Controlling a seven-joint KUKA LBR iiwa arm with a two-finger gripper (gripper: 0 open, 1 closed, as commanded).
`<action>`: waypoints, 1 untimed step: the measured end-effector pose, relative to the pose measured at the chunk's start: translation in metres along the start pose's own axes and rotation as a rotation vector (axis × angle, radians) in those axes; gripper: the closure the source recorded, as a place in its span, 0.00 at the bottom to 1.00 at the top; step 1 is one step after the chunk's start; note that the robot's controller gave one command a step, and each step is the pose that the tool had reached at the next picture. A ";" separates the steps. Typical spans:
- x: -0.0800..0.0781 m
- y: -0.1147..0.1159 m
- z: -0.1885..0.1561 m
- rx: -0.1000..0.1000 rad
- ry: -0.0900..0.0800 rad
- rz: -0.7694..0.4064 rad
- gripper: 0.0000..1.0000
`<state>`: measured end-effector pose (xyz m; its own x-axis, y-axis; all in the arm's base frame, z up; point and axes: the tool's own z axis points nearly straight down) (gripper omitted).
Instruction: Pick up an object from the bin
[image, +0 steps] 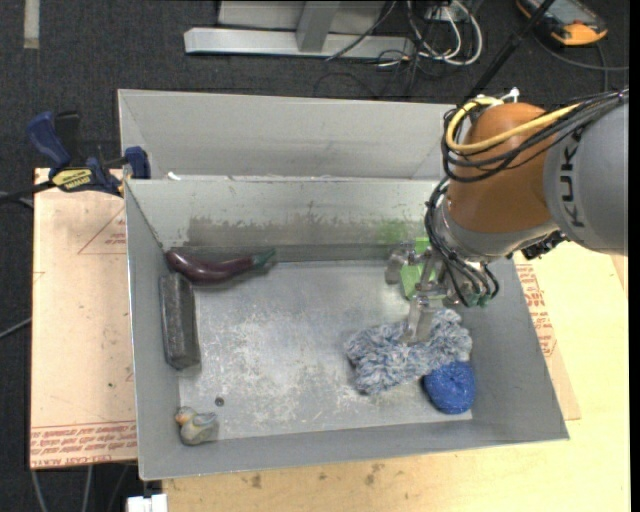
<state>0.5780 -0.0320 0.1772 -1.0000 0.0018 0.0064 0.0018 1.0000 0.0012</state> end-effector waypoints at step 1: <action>-0.002 0.000 -0.004 0.001 -0.008 -0.001 0.00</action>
Offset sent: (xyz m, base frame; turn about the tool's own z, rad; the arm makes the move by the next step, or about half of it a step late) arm -0.0423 -0.0199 -0.1072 -0.0271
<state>0.5797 -0.0320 0.1816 -1.0000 0.0010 -0.0015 0.0010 1.0000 0.0007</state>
